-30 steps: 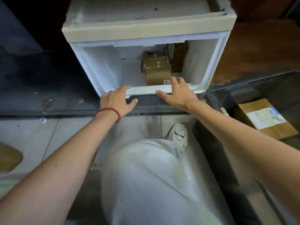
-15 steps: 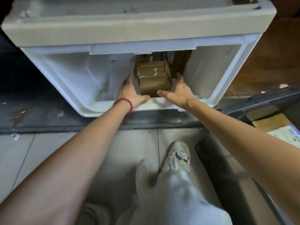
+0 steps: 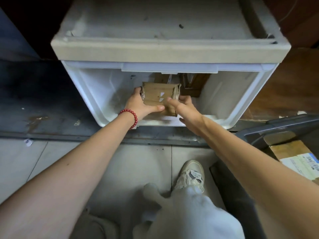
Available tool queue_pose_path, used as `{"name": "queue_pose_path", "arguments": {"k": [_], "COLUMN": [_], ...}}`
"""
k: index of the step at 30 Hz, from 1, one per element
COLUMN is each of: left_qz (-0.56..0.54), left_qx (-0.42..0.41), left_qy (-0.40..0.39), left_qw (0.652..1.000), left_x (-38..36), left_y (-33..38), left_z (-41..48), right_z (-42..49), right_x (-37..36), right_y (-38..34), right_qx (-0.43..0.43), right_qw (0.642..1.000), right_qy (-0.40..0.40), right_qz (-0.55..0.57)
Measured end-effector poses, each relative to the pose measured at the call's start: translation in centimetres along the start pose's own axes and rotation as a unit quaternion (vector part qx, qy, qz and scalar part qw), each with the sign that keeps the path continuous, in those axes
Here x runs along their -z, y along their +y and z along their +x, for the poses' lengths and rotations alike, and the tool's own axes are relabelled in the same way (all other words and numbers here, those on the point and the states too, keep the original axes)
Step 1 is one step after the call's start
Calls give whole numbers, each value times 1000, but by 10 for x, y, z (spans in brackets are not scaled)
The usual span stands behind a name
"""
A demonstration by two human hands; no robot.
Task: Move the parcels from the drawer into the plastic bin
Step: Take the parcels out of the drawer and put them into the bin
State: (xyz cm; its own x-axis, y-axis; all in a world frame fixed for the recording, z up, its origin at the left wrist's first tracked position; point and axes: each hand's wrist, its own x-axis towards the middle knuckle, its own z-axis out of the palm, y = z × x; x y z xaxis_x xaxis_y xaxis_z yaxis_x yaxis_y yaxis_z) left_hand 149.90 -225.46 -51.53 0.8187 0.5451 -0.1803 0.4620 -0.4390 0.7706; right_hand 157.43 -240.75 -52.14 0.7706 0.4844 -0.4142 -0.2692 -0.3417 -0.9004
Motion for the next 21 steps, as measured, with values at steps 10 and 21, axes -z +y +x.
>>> {"name": "queue_pose_path", "arguments": {"k": [10, 21], "left_qz": [-62, 19], "left_qx": [-94, -140], "left_qy": [-4, 58], "left_qw": [994, 988], "left_x": [20, 29], "left_y": [31, 83], "left_z": [-112, -236], "right_z": [-127, -282], "right_x": [3, -5], "right_y": [-2, -4], "right_qx": [10, 61], "right_qw": [976, 957], "right_qy": [10, 51], "right_qz": [215, 281]}}
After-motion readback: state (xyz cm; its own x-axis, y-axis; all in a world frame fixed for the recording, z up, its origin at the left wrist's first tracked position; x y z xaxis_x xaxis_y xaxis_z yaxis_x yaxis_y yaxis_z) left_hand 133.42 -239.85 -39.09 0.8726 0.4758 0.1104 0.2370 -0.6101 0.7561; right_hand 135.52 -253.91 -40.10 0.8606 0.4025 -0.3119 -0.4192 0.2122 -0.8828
